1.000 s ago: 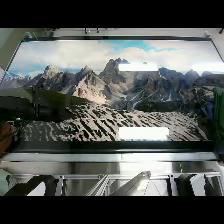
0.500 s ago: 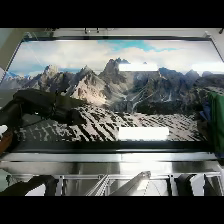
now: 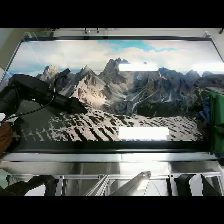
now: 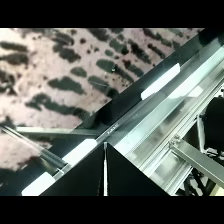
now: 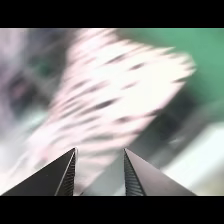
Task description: Fold the shirts.
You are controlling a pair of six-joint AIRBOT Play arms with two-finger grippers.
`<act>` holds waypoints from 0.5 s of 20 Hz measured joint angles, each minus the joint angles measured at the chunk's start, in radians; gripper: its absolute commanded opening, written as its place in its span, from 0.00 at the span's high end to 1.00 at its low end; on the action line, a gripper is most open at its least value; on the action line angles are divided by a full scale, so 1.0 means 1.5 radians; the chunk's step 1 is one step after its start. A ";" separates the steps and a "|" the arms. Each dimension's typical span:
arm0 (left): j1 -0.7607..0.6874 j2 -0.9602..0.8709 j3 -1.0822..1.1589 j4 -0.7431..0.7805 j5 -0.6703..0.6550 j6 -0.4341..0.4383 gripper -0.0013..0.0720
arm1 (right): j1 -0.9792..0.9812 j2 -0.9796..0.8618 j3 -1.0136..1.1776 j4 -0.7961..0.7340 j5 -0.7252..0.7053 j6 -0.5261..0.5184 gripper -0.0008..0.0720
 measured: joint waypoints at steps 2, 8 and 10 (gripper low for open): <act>0.000 -0.001 0.027 0.000 0.015 -0.001 0.95 | 0.123 -0.001 0.001 0.057 -0.043 0.005 0.96; 0.000 -0.001 0.119 0.040 0.024 -0.052 0.95 | 0.505 -0.170 0.067 0.098 -0.248 -0.006 0.96; 0.000 -0.001 0.129 0.070 0.013 -0.077 0.95 | 0.603 -0.270 0.131 0.052 -0.281 -0.011 0.96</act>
